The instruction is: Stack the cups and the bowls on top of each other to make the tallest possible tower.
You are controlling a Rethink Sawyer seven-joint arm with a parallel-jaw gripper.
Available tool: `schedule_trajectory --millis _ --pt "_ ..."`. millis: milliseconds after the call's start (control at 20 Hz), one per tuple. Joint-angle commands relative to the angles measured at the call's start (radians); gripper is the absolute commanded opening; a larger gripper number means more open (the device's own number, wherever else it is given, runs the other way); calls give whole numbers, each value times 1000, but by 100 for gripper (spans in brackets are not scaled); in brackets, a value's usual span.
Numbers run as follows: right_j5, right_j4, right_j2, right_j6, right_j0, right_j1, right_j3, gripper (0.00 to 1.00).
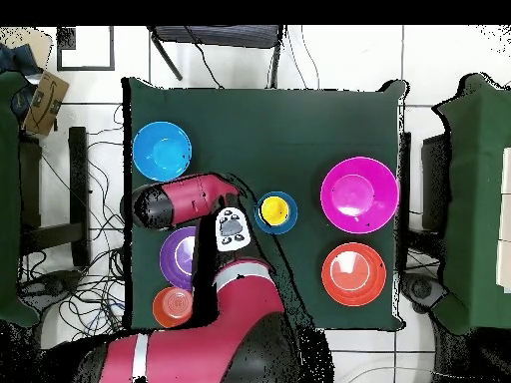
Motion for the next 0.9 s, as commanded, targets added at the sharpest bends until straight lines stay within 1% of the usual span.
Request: schedule_trajectory --millis 50,200,650,900 --pt "-36 -105 7 -36 20 52 4 100" --pt "-36 -107 18 -29 15 53 3 100" --pt "11 -87 55 -52 -17 33 6 100" --pt "3 -82 68 -54 -33 27 13 100"
